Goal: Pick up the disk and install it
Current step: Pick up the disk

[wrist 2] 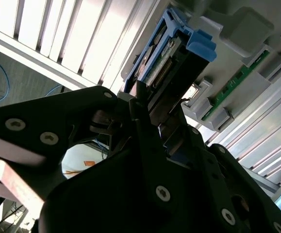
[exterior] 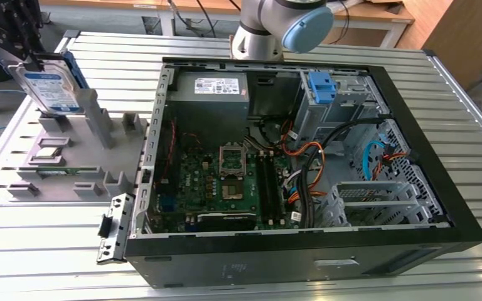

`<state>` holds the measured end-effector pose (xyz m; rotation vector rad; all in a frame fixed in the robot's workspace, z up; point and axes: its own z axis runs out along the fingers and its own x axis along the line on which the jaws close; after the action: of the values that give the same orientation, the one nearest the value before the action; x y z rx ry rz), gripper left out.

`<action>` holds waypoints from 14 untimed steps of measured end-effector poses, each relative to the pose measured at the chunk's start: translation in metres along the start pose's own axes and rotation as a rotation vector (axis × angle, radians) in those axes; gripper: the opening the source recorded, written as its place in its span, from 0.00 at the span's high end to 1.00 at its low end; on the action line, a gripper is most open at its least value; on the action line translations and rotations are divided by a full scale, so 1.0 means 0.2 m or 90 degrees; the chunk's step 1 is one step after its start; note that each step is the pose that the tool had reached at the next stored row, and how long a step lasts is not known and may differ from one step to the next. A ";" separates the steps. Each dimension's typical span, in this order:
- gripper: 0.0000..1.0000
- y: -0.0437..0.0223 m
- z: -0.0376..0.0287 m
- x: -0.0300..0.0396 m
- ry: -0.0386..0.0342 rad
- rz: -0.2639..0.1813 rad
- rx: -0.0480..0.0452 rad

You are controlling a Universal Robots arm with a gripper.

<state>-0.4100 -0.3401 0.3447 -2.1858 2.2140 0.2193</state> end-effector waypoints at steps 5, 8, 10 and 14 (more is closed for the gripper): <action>0.65 0.001 -0.016 -0.002 0.0002 0.000 0.0001; 0.65 0.001 -0.017 -0.002 0.0008 0.000 0.0000; 0.65 0.001 -0.017 -0.002 0.0010 0.000 0.0000; 0.65 0.001 -0.017 -0.002 0.0015 0.000 0.0000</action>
<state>-0.4100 -0.3401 0.3481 -2.1871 2.2155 0.2168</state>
